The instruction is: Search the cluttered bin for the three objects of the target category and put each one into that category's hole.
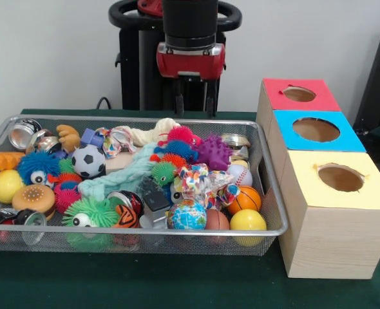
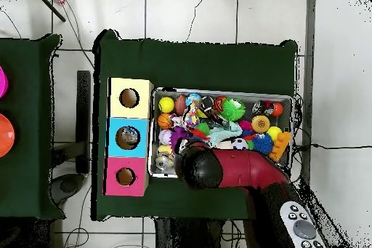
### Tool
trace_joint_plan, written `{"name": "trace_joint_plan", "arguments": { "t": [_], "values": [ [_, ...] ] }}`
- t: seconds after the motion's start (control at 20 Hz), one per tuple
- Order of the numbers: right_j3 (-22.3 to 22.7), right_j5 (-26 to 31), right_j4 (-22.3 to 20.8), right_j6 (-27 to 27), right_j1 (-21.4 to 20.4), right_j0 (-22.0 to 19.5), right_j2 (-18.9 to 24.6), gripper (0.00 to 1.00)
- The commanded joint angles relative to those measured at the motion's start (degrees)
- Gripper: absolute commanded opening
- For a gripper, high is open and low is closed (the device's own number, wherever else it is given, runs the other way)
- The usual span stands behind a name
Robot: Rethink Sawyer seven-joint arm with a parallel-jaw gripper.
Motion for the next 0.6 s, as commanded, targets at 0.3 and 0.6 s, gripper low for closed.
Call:
{"name": "trace_joint_plan", "arguments": {
  "t": [0.3, 0.6],
  "values": [
    [-9.06, -13.68, -13.11, 3.78, 9.14, 6.64, -7.27, 1.00],
    [-13.22, -18.76, -13.65, 5.28, 13.60, 8.95, -11.51, 1.00]
  ]
}}
